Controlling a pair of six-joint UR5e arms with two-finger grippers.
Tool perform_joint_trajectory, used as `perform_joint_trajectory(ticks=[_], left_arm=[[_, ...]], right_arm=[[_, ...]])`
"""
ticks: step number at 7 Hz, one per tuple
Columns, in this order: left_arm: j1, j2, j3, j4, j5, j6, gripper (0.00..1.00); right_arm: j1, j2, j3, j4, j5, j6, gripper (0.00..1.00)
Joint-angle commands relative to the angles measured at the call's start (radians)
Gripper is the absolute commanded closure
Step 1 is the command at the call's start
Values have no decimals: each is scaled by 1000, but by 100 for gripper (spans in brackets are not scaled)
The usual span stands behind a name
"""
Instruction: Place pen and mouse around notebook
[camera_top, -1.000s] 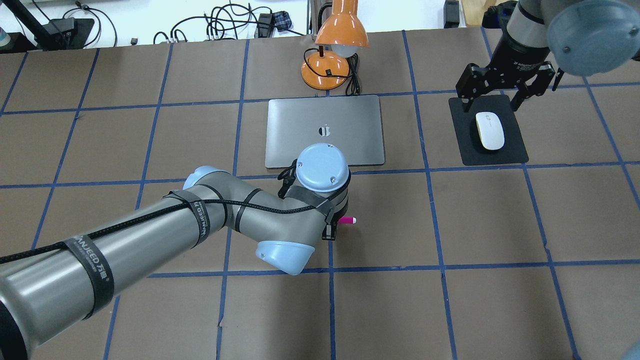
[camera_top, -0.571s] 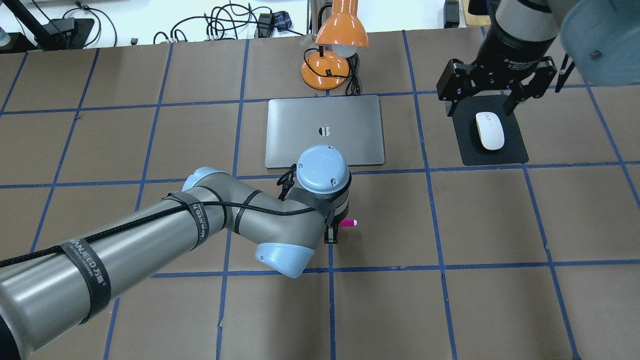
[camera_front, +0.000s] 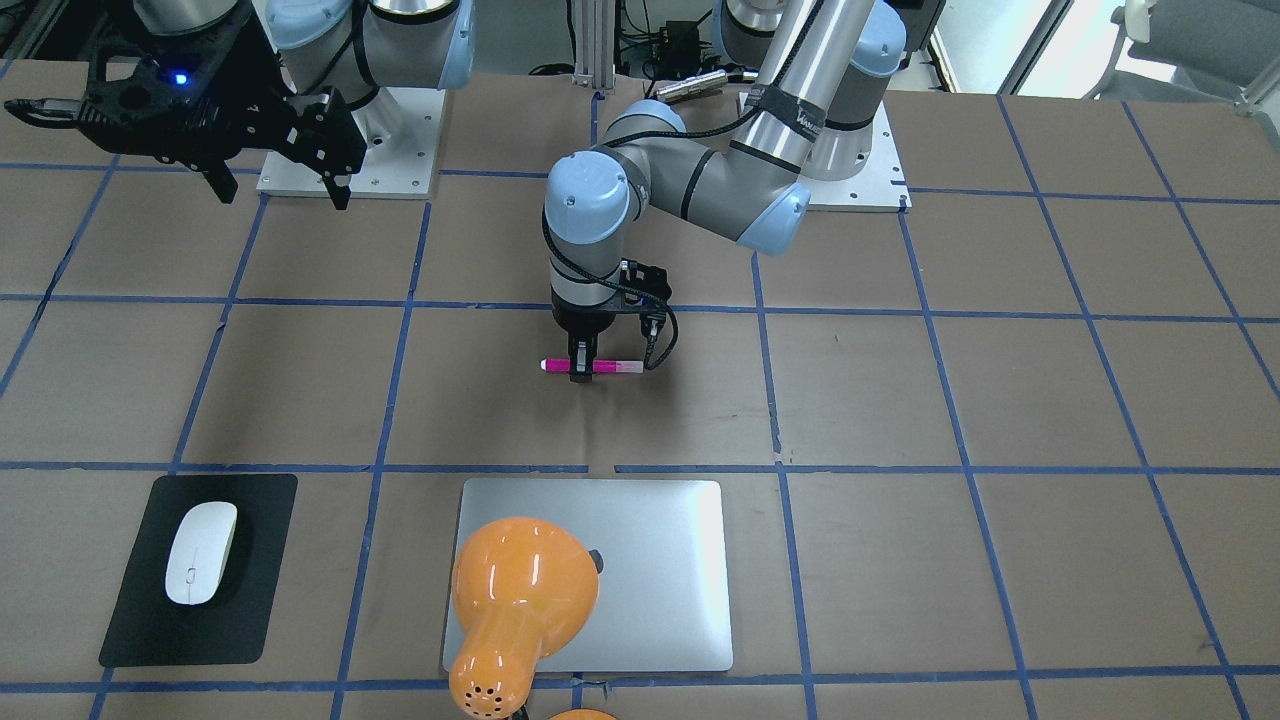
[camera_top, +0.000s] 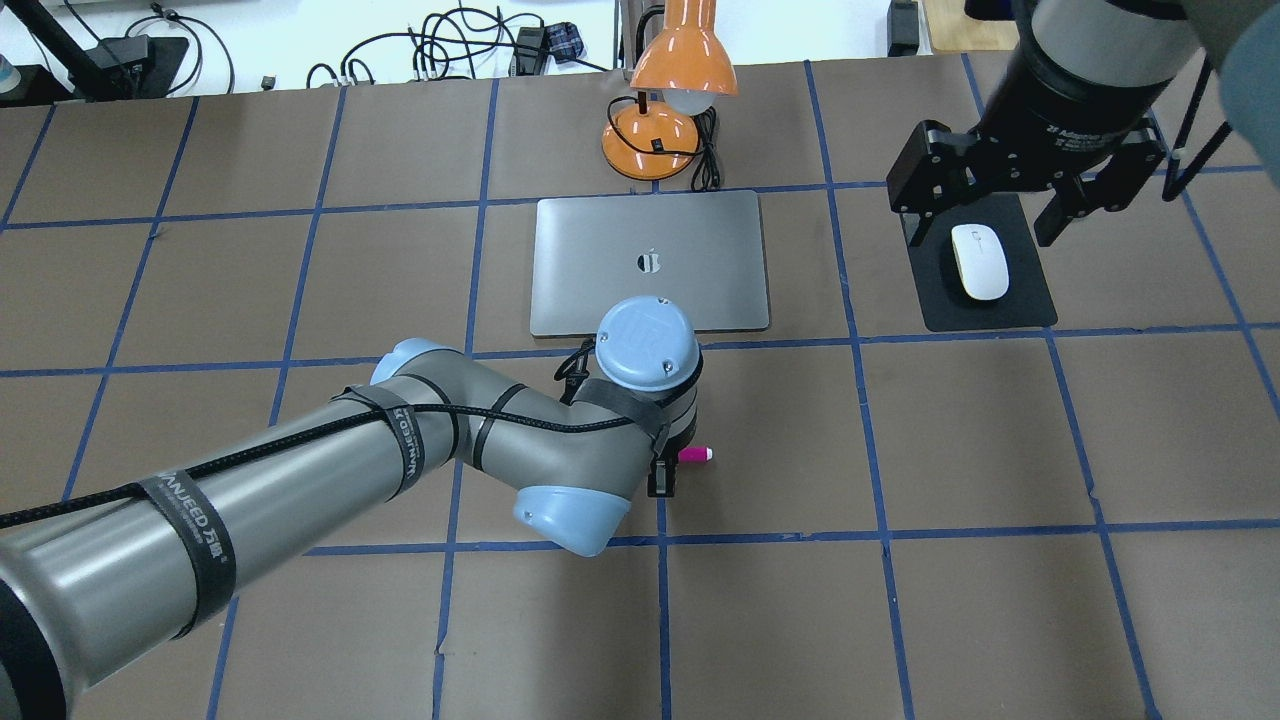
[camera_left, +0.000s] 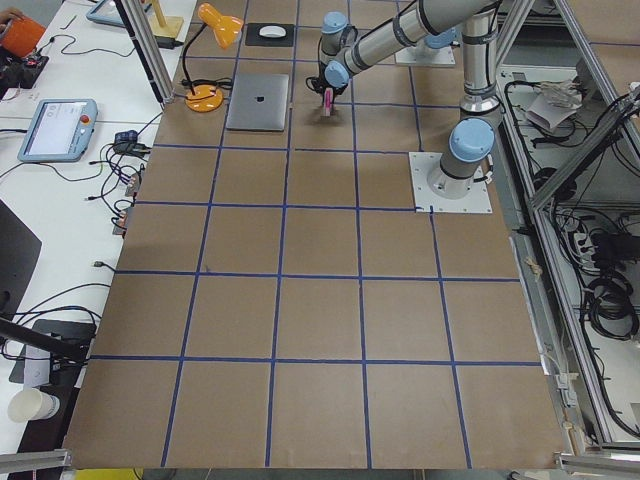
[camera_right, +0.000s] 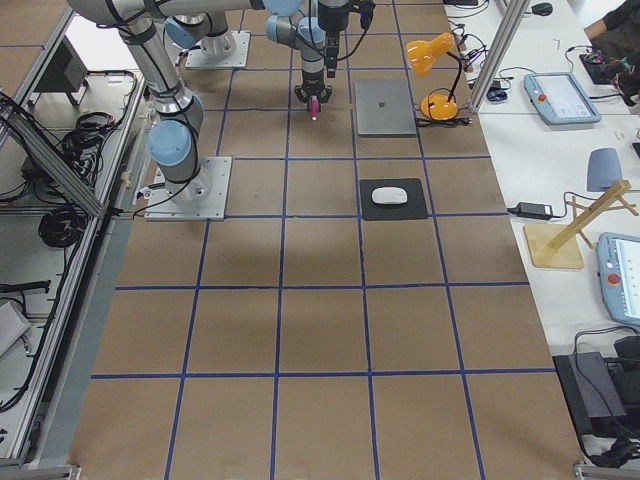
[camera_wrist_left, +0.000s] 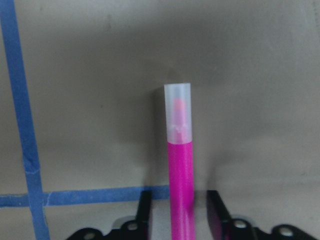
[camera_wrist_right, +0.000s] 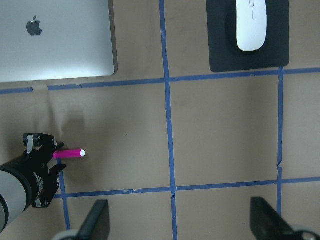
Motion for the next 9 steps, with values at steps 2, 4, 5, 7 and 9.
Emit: perform_joint_trajectory(ticks=[2, 4, 5, 7, 9], left_arm=[[21, 32, 3, -5, 0, 203, 0], [76, 80, 11, -63, -75, 462, 0], [94, 125, 20, -147, -80, 612, 0], [139, 240, 75, -347, -74, 921, 0], [219, 322, 233, -668, -69, 1217, 2]], right_arm=[[18, 82, -61, -43, -1, 17, 0], [42, 91, -61, -21, -46, 0, 0], [40, 94, -60, -17, -47, 2, 0], [38, 96, -60, -17, -5, 3, 0], [38, 95, -55, -18, -3, 14, 0]])
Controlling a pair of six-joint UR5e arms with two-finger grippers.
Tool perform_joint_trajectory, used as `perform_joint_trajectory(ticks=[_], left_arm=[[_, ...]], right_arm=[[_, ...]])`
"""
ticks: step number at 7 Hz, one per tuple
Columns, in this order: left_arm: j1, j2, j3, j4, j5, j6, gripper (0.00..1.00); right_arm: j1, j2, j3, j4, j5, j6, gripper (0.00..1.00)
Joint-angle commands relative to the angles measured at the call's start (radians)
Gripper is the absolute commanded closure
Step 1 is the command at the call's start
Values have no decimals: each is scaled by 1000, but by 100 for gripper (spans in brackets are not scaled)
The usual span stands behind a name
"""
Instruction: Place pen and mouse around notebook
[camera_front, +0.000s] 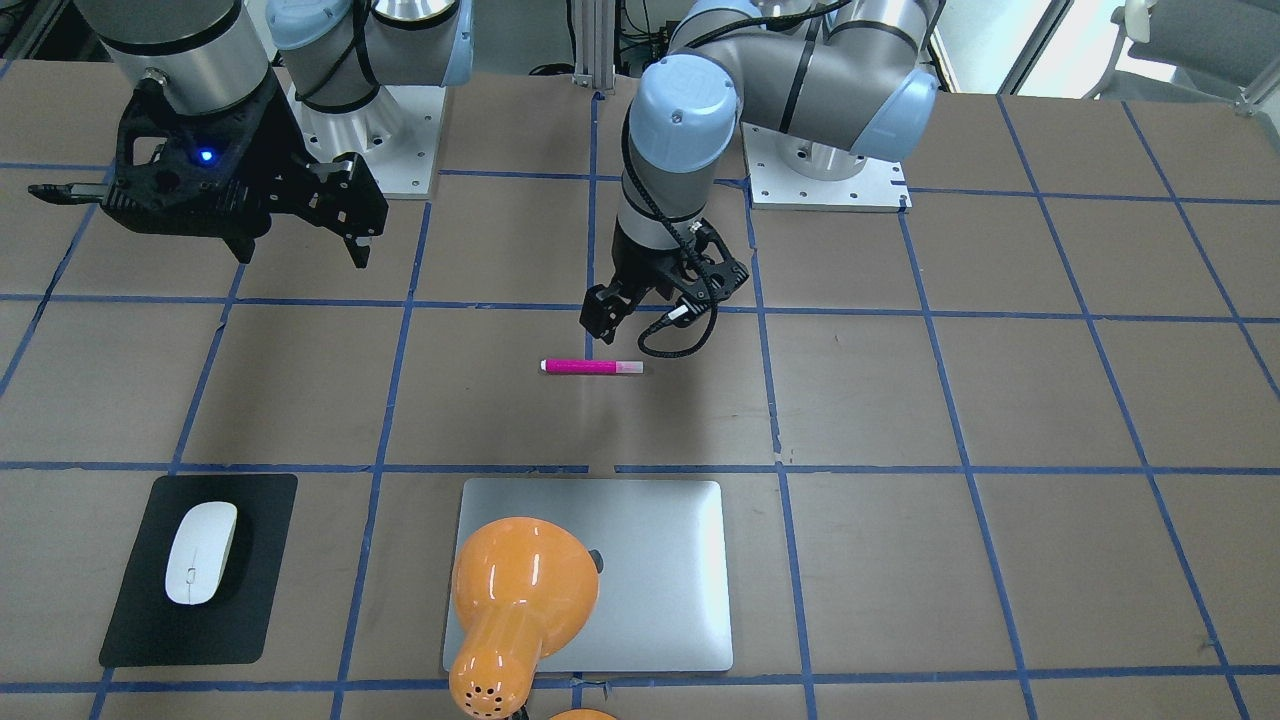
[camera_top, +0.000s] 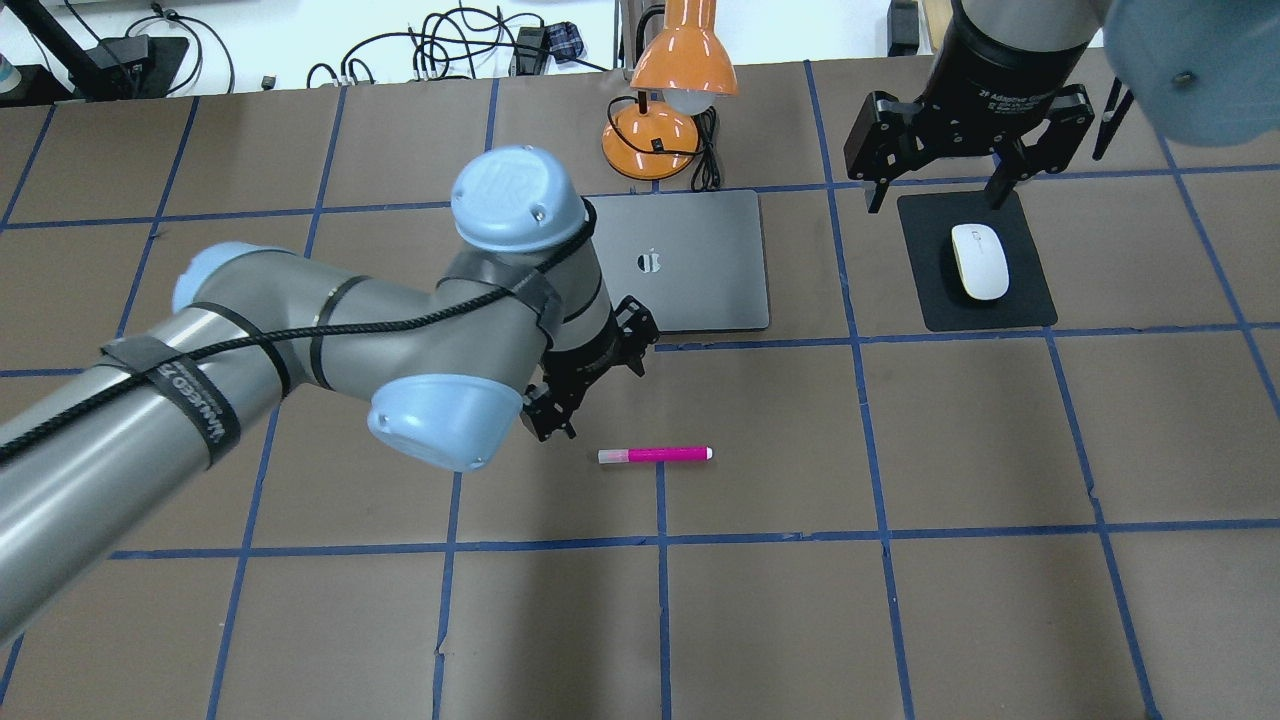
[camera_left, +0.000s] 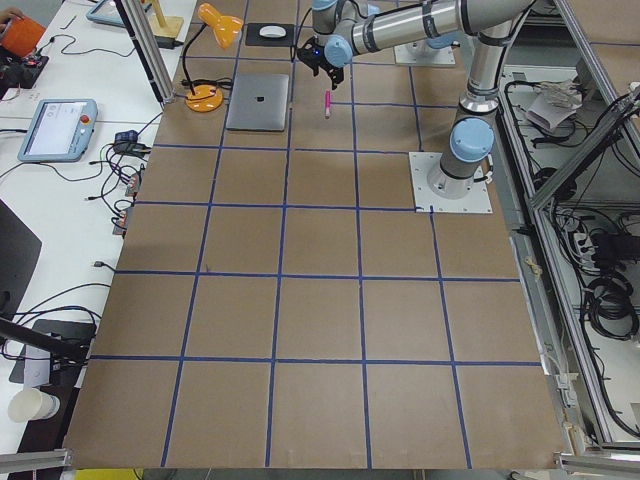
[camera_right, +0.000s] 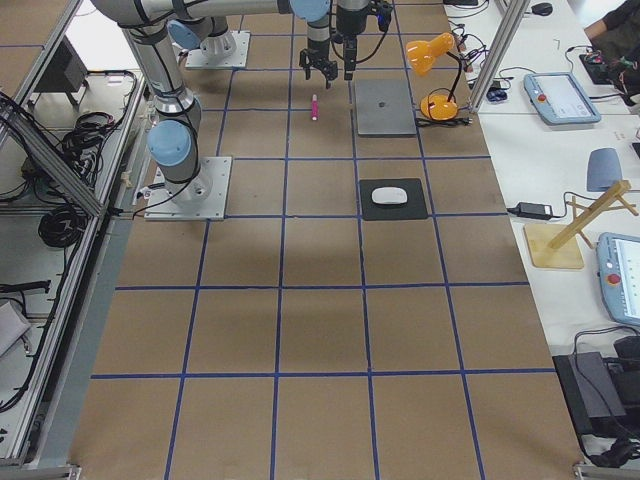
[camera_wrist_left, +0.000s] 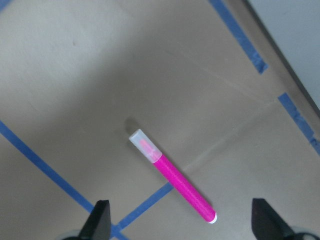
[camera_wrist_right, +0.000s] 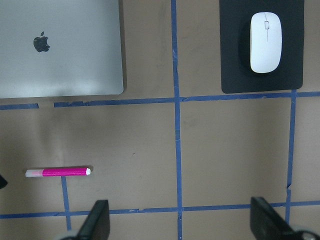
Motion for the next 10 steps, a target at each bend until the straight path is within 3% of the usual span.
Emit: perform_joint_trajectory(ticks=[1, 4, 5, 10], left_arm=[[70, 78, 160, -265, 17, 326, 2], [206, 103, 325, -416, 20, 765, 3], [219, 106, 337, -421, 62, 868, 3], [260, 144, 332, -416, 89, 904, 0]], right_arm=[[-2, 0, 5, -1, 9, 5, 0], [-5, -5, 8, -4, 9, 8, 0], [-5, -8, 10, -3, 11, 8, 0], [-5, -9, 10, -1, 11, 10, 0]])
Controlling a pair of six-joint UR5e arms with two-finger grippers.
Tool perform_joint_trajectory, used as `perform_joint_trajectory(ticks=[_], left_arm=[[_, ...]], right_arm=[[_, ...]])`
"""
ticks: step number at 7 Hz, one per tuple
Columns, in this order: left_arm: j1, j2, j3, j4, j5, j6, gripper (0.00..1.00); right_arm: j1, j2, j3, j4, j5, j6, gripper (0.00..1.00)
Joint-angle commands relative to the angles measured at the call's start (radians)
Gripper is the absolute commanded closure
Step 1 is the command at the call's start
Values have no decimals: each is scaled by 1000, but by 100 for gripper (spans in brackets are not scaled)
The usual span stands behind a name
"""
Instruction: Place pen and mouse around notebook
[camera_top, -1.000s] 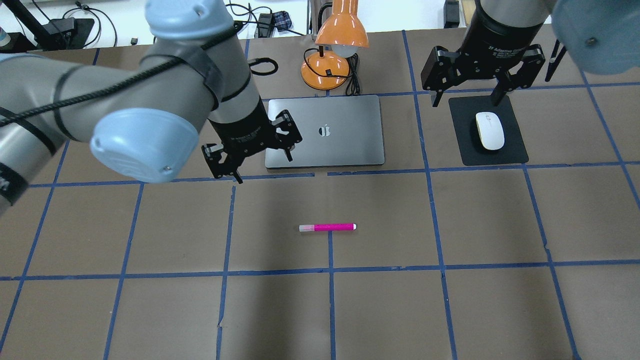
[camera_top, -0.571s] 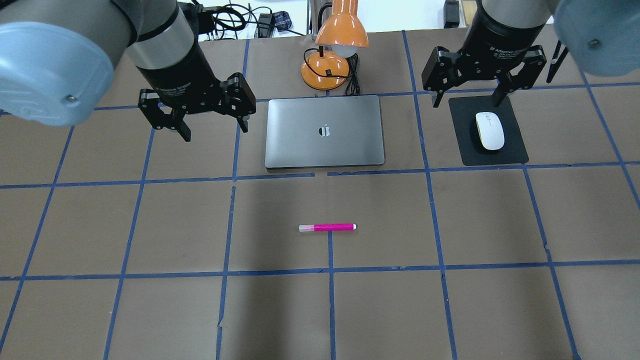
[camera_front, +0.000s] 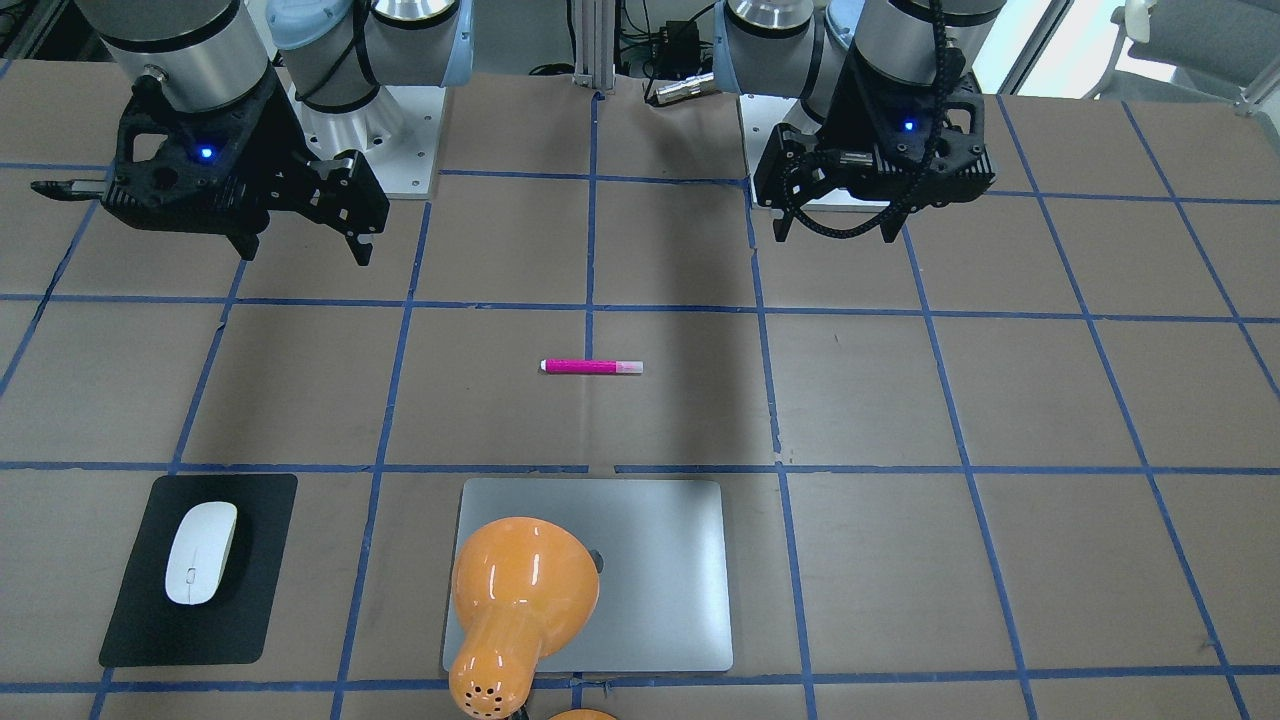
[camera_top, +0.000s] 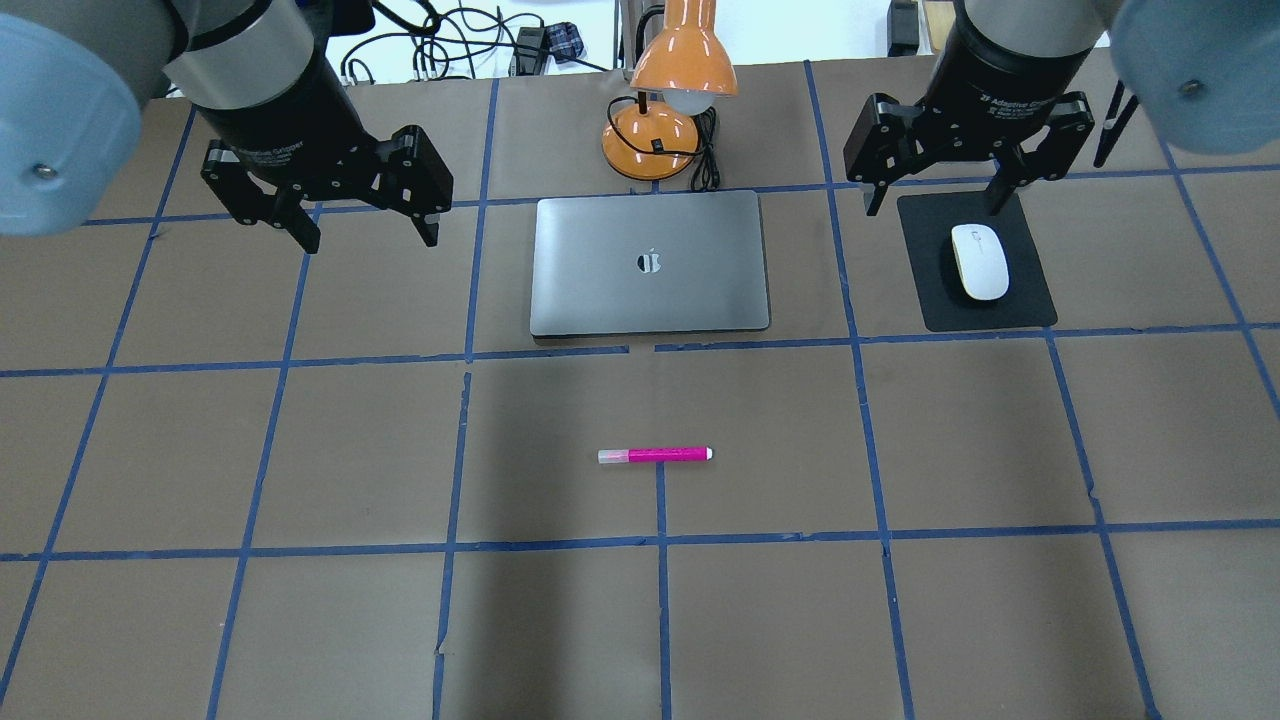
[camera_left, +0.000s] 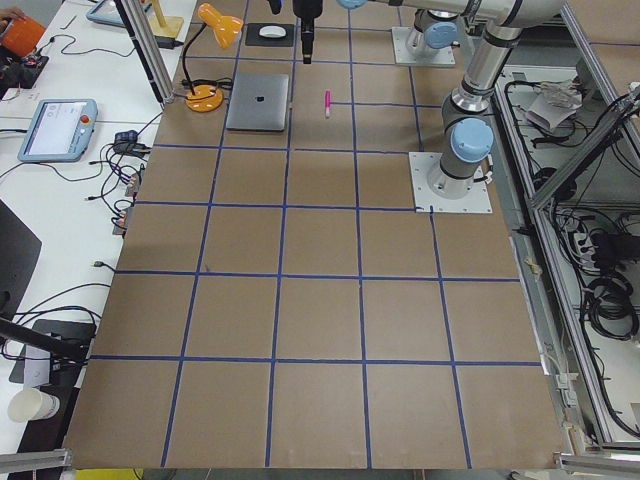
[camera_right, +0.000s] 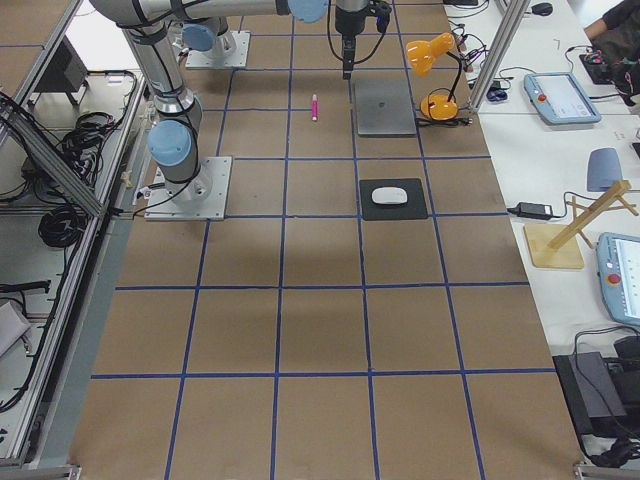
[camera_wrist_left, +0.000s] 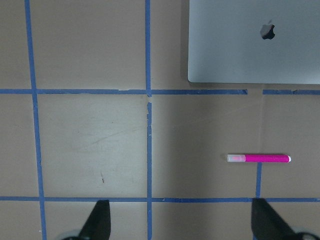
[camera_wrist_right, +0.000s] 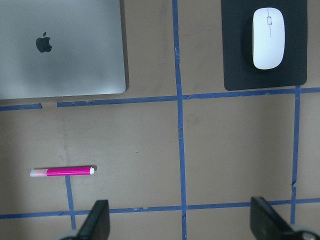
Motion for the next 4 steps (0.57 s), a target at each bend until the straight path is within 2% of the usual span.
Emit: perform_joint_trajectory(ticks=[1, 4], left_arm=[[2, 8, -2, -2, 0, -1, 0], [2, 8, -2, -2, -1, -15, 0]], right_arm=[[2, 0, 0, 0, 0, 0, 0], [3, 0, 0, -2, 0, 12, 0]])
